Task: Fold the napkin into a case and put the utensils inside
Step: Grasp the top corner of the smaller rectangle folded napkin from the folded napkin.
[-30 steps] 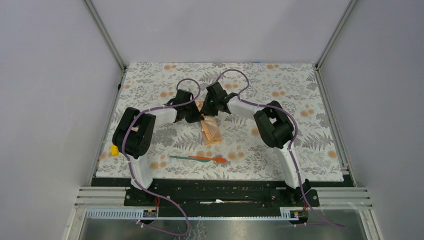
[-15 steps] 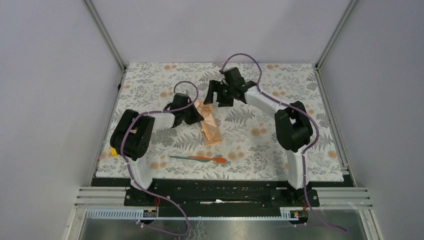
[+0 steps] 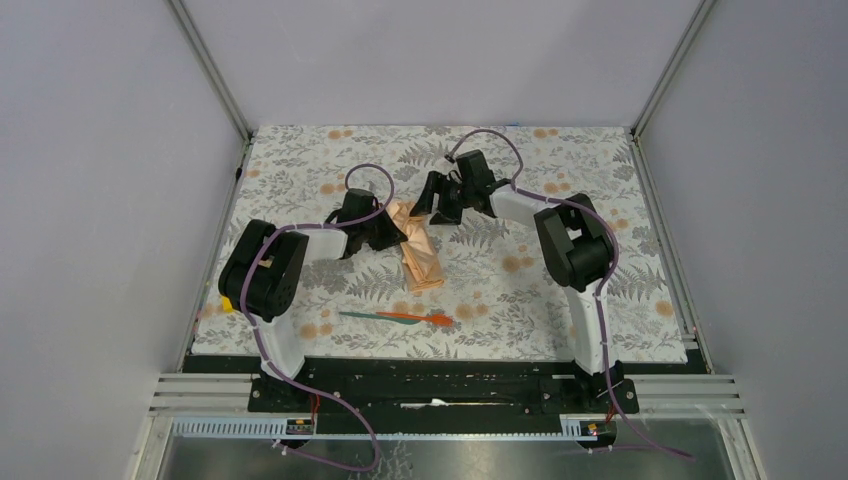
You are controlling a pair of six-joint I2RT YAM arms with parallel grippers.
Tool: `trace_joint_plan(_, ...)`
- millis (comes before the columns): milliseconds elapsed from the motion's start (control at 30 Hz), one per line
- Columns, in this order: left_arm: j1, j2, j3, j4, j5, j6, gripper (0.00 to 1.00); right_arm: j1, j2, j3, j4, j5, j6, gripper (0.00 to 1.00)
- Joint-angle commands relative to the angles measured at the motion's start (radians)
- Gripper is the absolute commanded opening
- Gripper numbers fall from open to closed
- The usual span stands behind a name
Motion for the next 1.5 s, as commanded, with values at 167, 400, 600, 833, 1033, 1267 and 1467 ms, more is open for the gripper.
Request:
trace_joint_plan(167, -0.002, 0.027, -0.048, -0.160, -0.014, 0.033, 0.00, -0.037, 0.059, -0.034, 0.207, -0.093, 0.125, 0.60)
trace_joint_plan(400, -0.002, 0.017, -0.050, -0.163, -0.017, 0.035, 0.00, -0.039, 0.056, -0.051, 0.233, -0.108, 0.138, 0.46)
trace_joint_plan(600, -0.002, 0.023, -0.039, -0.170, -0.013, 0.039, 0.00, -0.040, 0.058, -0.045, 0.254, -0.131, 0.158, 0.36)
trace_joint_plan(833, -0.002, 0.007, -0.032, -0.178, -0.013, 0.047, 0.00, -0.038, 0.078, -0.013, 0.278, -0.152, 0.193, 0.08)
trace_joint_plan(1033, -0.002, -0.015, -0.042, -0.177, -0.003, 0.059, 0.06, -0.038, 0.071, -0.019, 0.331, -0.151, 0.241, 0.00)
trace_joint_plan(1267, -0.002, -0.074, -0.047, -0.214, 0.001, 0.071, 0.27, -0.012, 0.055, -0.057, 0.441, -0.112, 0.338, 0.00)
trace_joint_plan(1467, 0.005, -0.151, -0.039, -0.269, -0.002, 0.088, 0.49, 0.019, 0.054, -0.063, 0.491, -0.063, 0.377, 0.00)
